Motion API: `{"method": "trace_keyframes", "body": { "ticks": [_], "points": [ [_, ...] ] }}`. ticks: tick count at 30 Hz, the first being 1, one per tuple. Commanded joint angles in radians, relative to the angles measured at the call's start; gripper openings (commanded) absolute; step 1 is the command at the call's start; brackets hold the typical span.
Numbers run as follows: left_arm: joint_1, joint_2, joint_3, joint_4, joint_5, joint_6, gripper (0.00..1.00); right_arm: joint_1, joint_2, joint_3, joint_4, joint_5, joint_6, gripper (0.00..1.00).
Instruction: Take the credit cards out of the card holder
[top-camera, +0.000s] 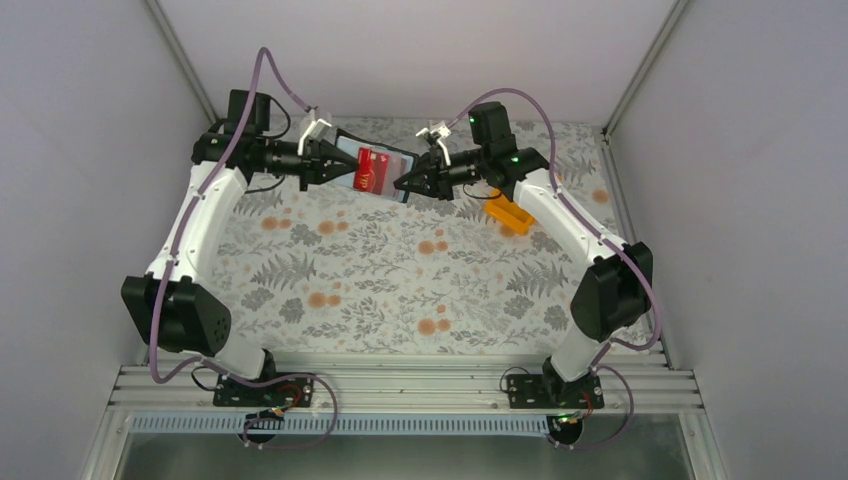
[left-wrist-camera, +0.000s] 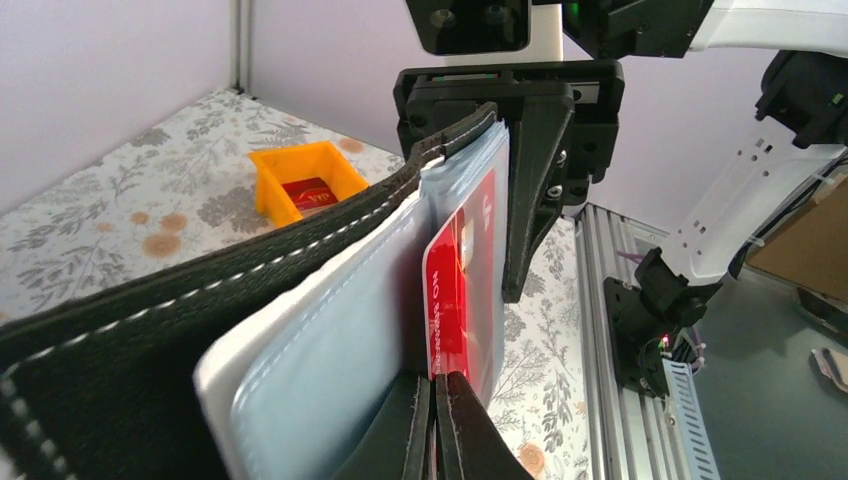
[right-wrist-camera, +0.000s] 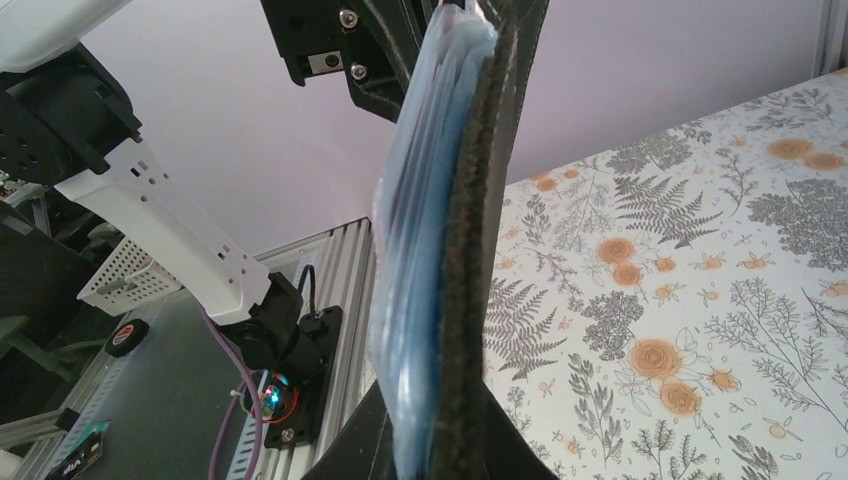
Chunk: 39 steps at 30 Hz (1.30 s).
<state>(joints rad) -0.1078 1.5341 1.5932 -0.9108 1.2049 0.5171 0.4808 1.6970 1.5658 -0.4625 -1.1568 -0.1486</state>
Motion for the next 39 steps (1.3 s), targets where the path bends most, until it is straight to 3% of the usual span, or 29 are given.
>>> {"method": "trace_keyframes", "body": {
  "ticks": [1, 4, 8, 11, 13, 16, 17, 19, 21, 24, 26, 30, 39],
  "points": [
    [-0.004, -0.024, -0.014, 0.013, -0.009, 0.039, 0.02, -0.004, -0.018, 0.034, -0.009, -0.034, -0.015, 0.04],
    [-0.071, -0.012, -0.017, 0.012, 0.013, 0.044, 0.03, -0.002, -0.004, 0.061, -0.032, -0.038, -0.023, 0.04],
    [-0.076, -0.007, 0.012, -0.004, 0.013, 0.054, 0.25, -0.001, -0.023, 0.065, -0.034, -0.046, -0.037, 0.04],
    [-0.077, -0.012, -0.005, -0.014, 0.019, 0.064, 0.28, -0.001, -0.027, 0.060, -0.034, -0.057, -0.038, 0.04],
    [-0.074, -0.013, -0.016, -0.010, 0.019, 0.063, 0.26, -0.001, -0.026, 0.060, -0.040, -0.063, -0.042, 0.04],
    [-0.064, -0.013, -0.019, 0.012, 0.037, 0.040, 0.06, -0.001, -0.027, 0.058, -0.045, -0.063, -0.048, 0.04],
    [-0.056, -0.012, -0.013, 0.013, 0.053, 0.036, 0.03, -0.002, -0.026, 0.056, -0.045, -0.064, -0.050, 0.04],
    [-0.042, -0.010, -0.001, 0.001, 0.082, 0.039, 0.05, -0.001, -0.026, 0.052, -0.046, -0.064, -0.056, 0.04],
    [-0.033, -0.010, 0.010, -0.013, 0.085, 0.056, 0.14, -0.002, -0.026, 0.047, -0.046, -0.063, -0.059, 0.04],
    [-0.029, -0.009, 0.009, -0.021, 0.081, 0.067, 0.16, -0.001, -0.026, 0.049, -0.053, -0.070, -0.060, 0.04],
    [-0.029, -0.007, 0.006, -0.024, 0.081, 0.070, 0.15, -0.001, -0.026, 0.050, -0.057, -0.072, -0.064, 0.04],
    [-0.029, -0.006, 0.008, -0.025, 0.082, 0.070, 0.03, -0.002, -0.026, 0.048, -0.061, -0.070, -0.069, 0.04],
    [0.014, -0.018, 0.016, -0.021, 0.047, 0.048, 0.02, -0.010, -0.057, 0.024, -0.058, -0.031, -0.075, 0.04]
  ]
}}
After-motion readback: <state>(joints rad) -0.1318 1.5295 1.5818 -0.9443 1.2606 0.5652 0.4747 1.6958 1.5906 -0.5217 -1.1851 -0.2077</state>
